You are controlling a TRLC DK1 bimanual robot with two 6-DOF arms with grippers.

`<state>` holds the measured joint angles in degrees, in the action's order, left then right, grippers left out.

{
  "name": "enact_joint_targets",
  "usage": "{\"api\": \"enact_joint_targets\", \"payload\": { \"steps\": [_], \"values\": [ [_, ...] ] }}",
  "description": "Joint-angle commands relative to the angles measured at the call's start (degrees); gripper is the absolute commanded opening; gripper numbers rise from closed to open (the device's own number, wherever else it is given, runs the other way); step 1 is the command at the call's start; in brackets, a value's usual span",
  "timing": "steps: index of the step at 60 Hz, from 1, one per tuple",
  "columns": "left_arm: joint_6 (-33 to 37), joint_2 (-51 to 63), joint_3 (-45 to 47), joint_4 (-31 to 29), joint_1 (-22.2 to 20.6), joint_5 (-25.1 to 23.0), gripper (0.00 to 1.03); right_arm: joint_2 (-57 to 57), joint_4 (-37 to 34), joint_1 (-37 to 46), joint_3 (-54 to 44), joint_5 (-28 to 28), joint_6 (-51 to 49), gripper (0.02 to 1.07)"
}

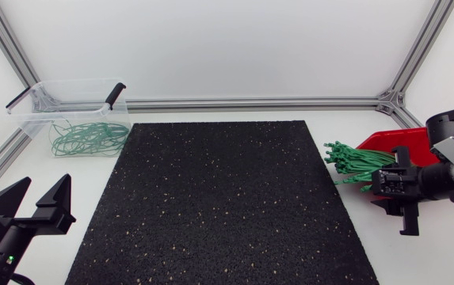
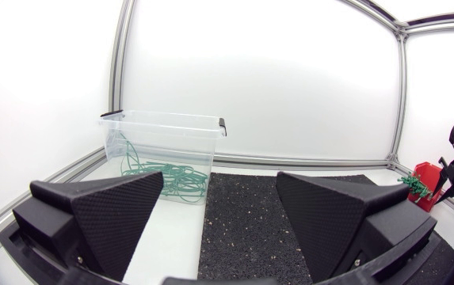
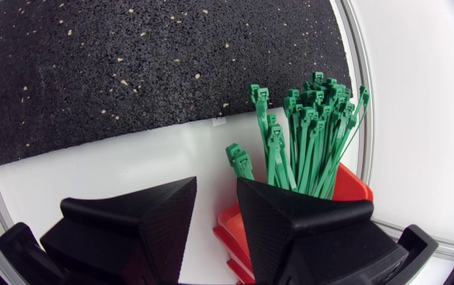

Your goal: Take a green cable tie from the red box, thread the tail through the head to close it, then place it in the transparent bin on the left.

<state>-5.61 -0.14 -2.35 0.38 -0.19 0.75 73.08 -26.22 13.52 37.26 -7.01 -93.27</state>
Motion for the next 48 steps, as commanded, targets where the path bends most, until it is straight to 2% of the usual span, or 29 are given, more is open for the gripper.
{"api": "enact_joint_targets", "payload": {
  "steps": [1,17,31,46,48],
  "values": [
    [-0.8,-0.2,2.3,-1.2,-0.3,0.3,0.99,1.8,1.4,-0.6,-1.3,0.7,-0.8,0.44],
    [-0.9,-0.1,2.3,-1.2,-0.3,0.3,0.99,2.8,3.3,-0.7,-0.4,0.9,-0.3,0.44],
    [-0.8,0.1,2.3,-1.2,-0.3,0.3,0.99,4.0,8.5,-0.8,-0.5,2.3,-0.1,0.44],
    [-0.8,0.2,2.3,-1.2,-0.3,0.3,0.99,1.8,10.0,-1.4,-3.5,3.9,-1.3,0.43],
    [-0.9,0.2,2.3,-1.2,-0.3,0.3,0.99,1.5,10.1,-1.4,-3.9,4.0,-1.6,0.41]
  ]
}}
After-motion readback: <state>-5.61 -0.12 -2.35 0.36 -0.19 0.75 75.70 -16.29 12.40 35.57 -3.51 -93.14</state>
